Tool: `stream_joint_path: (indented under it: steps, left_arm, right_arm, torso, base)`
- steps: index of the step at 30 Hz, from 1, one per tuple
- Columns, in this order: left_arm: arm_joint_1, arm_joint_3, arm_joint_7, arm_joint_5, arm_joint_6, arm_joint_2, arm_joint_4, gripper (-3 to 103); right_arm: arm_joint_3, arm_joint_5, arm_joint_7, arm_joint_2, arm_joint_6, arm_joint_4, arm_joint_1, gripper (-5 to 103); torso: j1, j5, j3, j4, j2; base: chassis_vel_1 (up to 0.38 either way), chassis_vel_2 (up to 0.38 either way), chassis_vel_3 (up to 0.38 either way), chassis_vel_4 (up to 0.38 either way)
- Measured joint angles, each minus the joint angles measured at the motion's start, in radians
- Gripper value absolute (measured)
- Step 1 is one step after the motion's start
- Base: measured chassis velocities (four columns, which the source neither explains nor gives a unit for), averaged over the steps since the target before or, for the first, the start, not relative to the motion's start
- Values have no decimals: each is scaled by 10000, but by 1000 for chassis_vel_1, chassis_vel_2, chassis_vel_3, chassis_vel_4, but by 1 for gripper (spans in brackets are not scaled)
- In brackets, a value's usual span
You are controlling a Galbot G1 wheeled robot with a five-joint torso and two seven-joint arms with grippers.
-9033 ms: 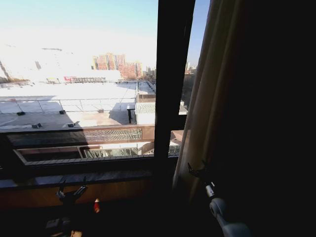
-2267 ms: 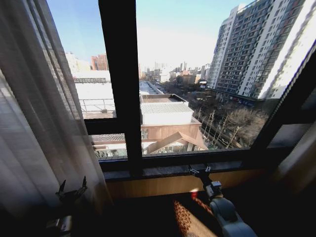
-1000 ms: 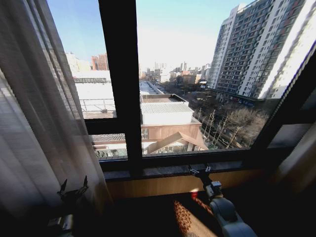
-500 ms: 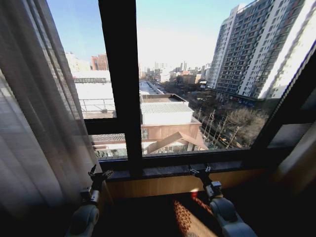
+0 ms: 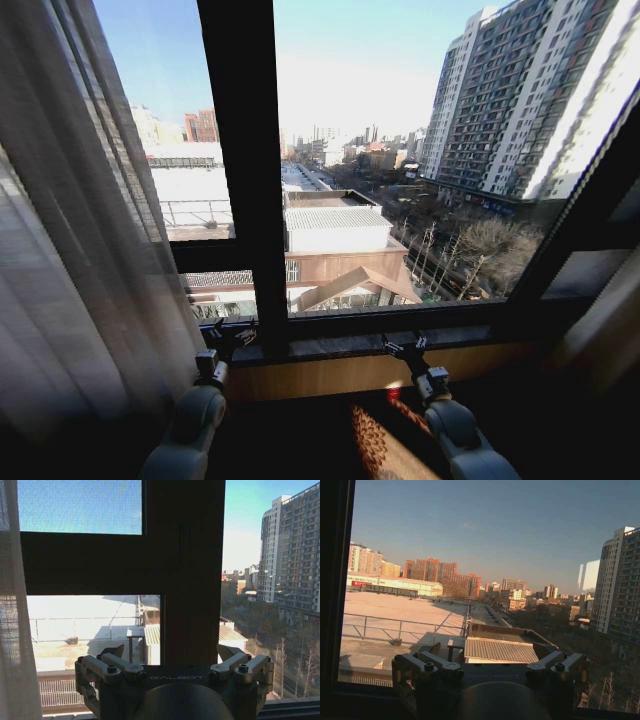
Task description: Open the curtains by pulling them apart, changing their state from closed to fully open.
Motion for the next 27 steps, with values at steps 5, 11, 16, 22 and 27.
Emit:
stream_joint_path:
  steps: [5, 11, 16, 22, 27]
  left_arm:
    - [-351, -66, 35, 67, -745, 279, 437, 100]
    - [-309, -298, 259, 174, -1922, 555, 907, 100]
    - [-98, -357, 311, 181, -2100, 557, 894, 100]
    - [85, -446, 314, 262, -2367, 545, 865, 100]
    - [709, -690, 68, 676, -3154, 553, 1327, 100]
  right_arm:
    - [-1, 0, 0, 0, 0, 0, 1, 100]
    - [-1, 0, 0, 0, 1, 0, 0, 100]
    - [1, 0, 0, 0, 1, 0, 0, 100]
    - [1, 0, 0, 0, 1, -1, 0, 100]
    - [1, 0, 0, 0, 1, 0, 1, 100]
  torso:
    - [1, -5, 1, 0, -1]
    - [1, -4, 1, 2, -1]
    - [0, 1, 1, -2, 0]
    - [1, 1, 0, -2, 0]
    - [0, 1, 0, -1, 0]
  base:
    - [0, 0, 0, 0]
    - [0, 0, 0, 0]
    - [0, 0, 0, 0]
    - [0, 0, 0, 0]
    - [0, 0, 0, 0]
